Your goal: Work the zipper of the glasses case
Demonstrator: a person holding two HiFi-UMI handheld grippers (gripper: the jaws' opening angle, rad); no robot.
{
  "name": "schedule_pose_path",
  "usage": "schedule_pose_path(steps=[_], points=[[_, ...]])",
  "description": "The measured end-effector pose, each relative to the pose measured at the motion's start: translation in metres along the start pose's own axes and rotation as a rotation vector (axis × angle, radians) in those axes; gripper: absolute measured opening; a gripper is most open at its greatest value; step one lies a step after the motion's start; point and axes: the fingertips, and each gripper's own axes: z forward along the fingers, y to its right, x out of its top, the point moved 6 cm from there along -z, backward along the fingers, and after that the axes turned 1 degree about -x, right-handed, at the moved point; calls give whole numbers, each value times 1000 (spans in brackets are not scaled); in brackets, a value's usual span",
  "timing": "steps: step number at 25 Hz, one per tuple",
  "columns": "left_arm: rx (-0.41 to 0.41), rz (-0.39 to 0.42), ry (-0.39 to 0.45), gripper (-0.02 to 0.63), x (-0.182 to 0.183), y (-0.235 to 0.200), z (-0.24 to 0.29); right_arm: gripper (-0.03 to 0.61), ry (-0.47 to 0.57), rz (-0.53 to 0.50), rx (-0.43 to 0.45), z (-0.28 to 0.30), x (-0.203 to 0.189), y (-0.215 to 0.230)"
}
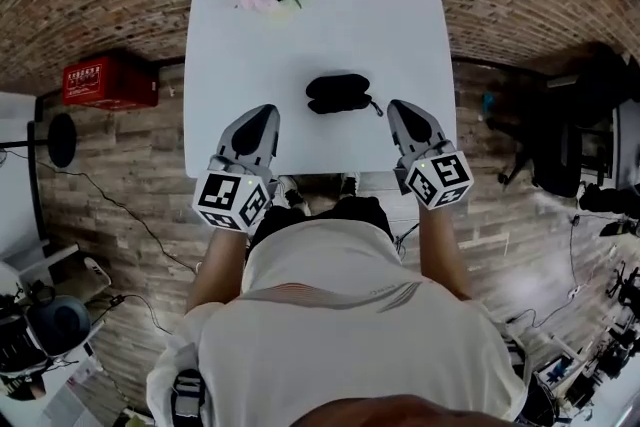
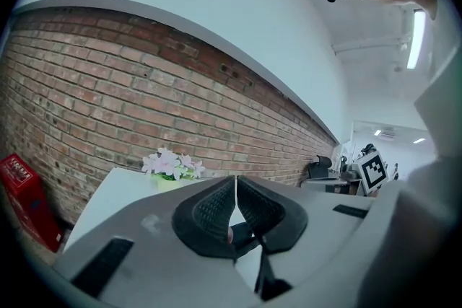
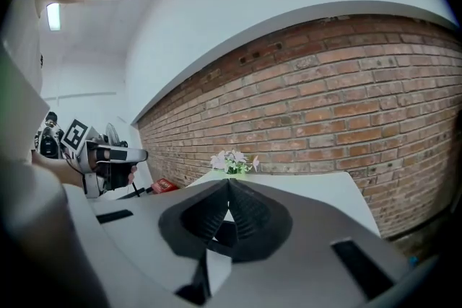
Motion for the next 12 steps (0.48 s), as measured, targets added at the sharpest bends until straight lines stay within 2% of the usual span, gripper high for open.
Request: schedule_pose_path(steps=[7, 9, 12], points=[[74, -13, 3, 21, -5, 24, 21, 65, -48, -55, 95, 13, 1, 36], [94, -17, 6, 21, -4, 26, 24, 120, -76, -88, 145, 20, 1, 38], [109, -22, 4, 21, -3, 26, 27, 258, -140, -154, 217, 33, -2, 38]])
